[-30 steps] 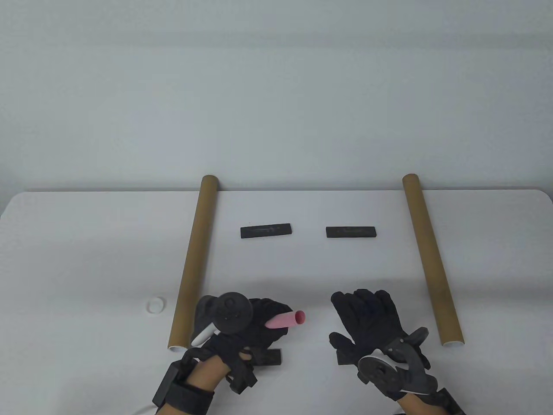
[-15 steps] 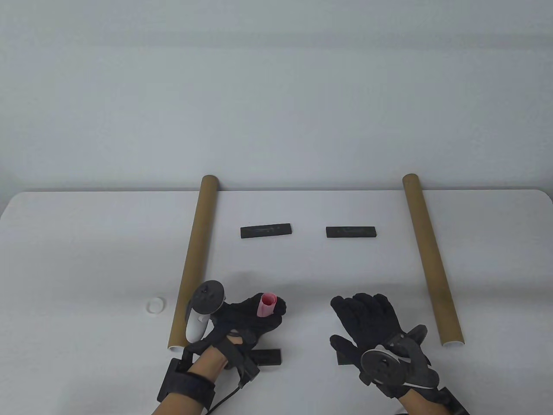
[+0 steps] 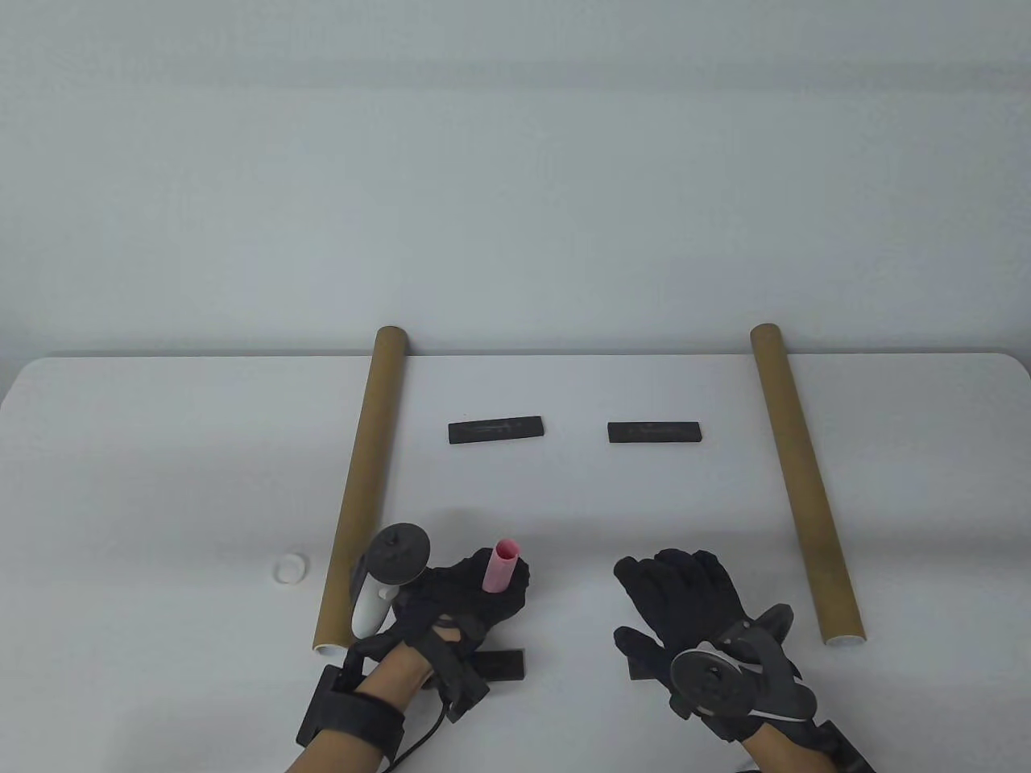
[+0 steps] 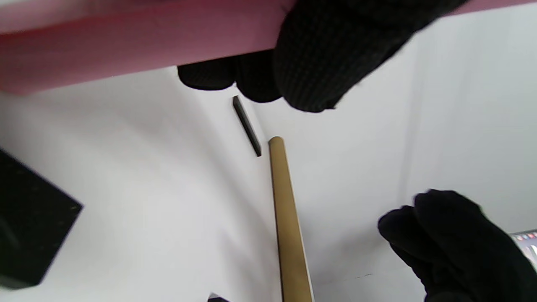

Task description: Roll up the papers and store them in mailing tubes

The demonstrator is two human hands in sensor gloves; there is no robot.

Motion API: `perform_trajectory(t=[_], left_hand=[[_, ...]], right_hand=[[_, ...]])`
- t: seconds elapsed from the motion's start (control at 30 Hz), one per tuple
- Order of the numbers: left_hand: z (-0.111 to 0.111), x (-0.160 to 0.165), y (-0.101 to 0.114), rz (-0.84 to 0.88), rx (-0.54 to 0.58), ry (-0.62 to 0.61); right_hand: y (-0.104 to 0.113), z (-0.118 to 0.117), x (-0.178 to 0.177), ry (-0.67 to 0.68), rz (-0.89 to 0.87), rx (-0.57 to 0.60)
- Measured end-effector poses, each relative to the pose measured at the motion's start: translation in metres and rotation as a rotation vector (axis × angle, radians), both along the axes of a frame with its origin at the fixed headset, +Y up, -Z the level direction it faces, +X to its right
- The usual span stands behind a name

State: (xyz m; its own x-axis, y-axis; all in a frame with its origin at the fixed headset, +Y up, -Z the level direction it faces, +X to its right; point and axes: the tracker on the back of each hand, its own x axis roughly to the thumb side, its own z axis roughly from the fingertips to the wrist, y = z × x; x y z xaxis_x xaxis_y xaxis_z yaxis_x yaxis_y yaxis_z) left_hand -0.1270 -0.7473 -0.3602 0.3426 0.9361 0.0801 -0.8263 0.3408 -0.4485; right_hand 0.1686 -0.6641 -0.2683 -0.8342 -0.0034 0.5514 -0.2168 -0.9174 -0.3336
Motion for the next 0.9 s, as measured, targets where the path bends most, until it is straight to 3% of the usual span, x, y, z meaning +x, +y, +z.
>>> perform_trajectory(t=[0.2,0.27,0.43,0.57,0.73,0.9], left_hand=[[0.026,0.0,0.054,-0.186,0.26,0.068],[0.036,-0.006,0.068,-0.335,0.352,0.118],[0.046,-0.02,0.085,-0.583,0.512,0.237],[0.049,-0.029,0.094,-0.84,0.643,0.327],[0.046,-0.041,0.092,-1.029,0.64,0.391],[0.04,-0.055,0.088,-1.119,0.596,0.441]], right_hand=[[0.002,-0.004,0.006,-0.026,-0.017,0.002],[0.001,-0.007,0.01,-0.045,-0.016,-0.008],[0.001,-0.017,0.023,-0.118,-0.029,-0.025],[0.002,-0.036,0.048,-0.254,-0.041,-0.083],[-0.003,-0.076,0.097,-0.549,-0.068,-0.317],[-0.025,-0.127,0.149,-0.849,-0.032,-0.539]])
